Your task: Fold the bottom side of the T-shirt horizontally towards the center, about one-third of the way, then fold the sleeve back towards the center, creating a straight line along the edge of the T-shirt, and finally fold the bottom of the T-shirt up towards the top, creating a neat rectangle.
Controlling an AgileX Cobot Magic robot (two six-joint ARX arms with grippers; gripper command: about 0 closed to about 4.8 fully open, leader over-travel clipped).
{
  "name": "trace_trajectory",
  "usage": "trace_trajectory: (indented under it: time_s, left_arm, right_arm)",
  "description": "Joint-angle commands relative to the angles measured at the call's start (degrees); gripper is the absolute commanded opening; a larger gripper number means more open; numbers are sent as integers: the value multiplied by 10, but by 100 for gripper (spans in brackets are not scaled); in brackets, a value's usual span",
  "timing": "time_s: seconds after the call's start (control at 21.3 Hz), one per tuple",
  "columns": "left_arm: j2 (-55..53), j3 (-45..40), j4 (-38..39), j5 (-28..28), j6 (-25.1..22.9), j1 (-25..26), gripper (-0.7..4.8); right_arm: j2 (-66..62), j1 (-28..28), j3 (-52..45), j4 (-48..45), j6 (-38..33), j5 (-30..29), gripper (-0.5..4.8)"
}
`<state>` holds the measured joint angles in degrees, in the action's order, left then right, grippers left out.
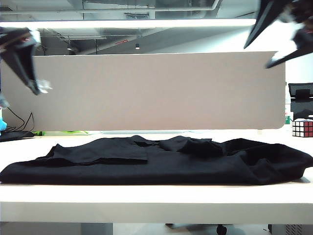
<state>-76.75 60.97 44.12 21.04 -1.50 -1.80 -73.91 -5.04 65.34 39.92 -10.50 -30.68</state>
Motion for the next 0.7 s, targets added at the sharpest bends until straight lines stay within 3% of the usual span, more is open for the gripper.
trace_trajectory:
  time_s: [0.05, 0.14, 0.38, 0.7]
  left_arm:
    - [25, -61, -3, 76, 22, 52, 368]
    - [25, -129, -11, 109, 22, 75, 369]
    - [27, -236, -103, 129, 68, 76, 369]
    - [27, -258, -108, 128, 71, 76, 369]
  right_arm:
    - [84, 63, -105, -15, -53, -65, 306]
    - [140, 108, -207, -37, -85, -121, 307]
    - [174, 136, -323, -79, -105, -136, 307]
    - [168, 143, -387, -146, -122, -132, 308]
